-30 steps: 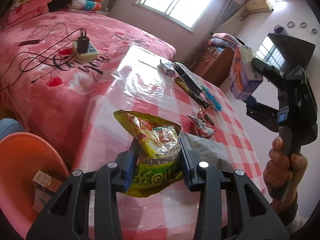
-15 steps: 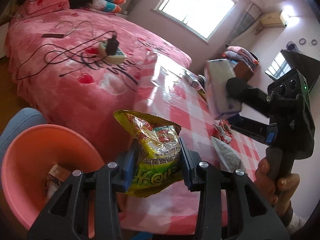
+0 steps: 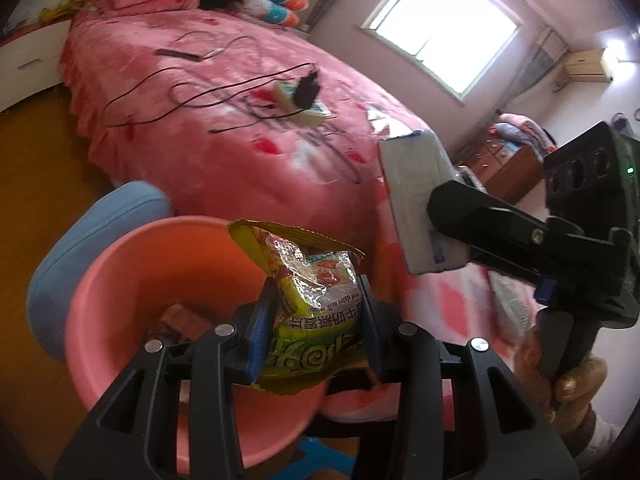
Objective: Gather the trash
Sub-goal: 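Open both tools over the pink bucket to drop the bag and tissue pack, then move the left tool back to the table toward the white printed pack, then close the left tool on the white printed pack and lift it, then grasp the red Teh Tarik bag with the right tool while the left tool holds the white pack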
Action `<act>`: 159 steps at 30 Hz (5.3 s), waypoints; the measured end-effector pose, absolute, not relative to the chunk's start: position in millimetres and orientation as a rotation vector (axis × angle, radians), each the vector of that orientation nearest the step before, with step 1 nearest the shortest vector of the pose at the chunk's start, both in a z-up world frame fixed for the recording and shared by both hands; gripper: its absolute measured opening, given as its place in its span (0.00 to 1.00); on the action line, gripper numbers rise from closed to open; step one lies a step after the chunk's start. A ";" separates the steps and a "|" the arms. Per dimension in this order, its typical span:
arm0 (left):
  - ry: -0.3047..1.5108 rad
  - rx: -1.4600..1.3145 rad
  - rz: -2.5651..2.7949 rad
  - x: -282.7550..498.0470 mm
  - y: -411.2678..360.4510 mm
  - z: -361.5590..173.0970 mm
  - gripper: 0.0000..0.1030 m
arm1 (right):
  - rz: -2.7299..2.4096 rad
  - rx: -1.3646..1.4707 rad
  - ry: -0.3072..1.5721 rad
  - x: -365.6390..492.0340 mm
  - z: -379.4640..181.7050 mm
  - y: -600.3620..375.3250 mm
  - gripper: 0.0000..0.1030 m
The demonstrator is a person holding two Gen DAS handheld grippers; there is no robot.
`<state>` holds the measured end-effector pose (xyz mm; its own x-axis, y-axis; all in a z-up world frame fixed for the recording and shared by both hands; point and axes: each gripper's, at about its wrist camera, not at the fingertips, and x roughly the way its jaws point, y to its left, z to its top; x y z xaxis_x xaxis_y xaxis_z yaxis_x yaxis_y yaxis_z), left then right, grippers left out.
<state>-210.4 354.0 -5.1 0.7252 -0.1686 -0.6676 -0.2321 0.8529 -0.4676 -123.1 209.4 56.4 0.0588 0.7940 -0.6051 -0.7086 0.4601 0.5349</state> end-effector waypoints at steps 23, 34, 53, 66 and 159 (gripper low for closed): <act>0.837 -0.509 0.256 -223.7 370.0 -21.5 0.80 | 0.937 0.004 0.824 -150.6 76.5 151.2 0.89; 0.819 -0.382 0.136 -202.4 307.7 11.4 0.80 | 0.857 0.082 0.796 -158.2 75.5 84.5 0.89; 0.852 -0.274 -0.030 -184.7 205.0 45.7 0.80 | 0.723 0.178 0.689 -158.9 84.9 -20.2 0.89; 0.912 -0.227 -0.168 -184.4 134.1 55.9 0.80 | 0.522 0.284 0.633 -133.7 86.1 -117.6 0.89; 0.961 0.204 -0.140 -39.1 12.3 37.4 0.63 | 0.513 0.422 0.794 -82.2 31.7 -192.0 0.89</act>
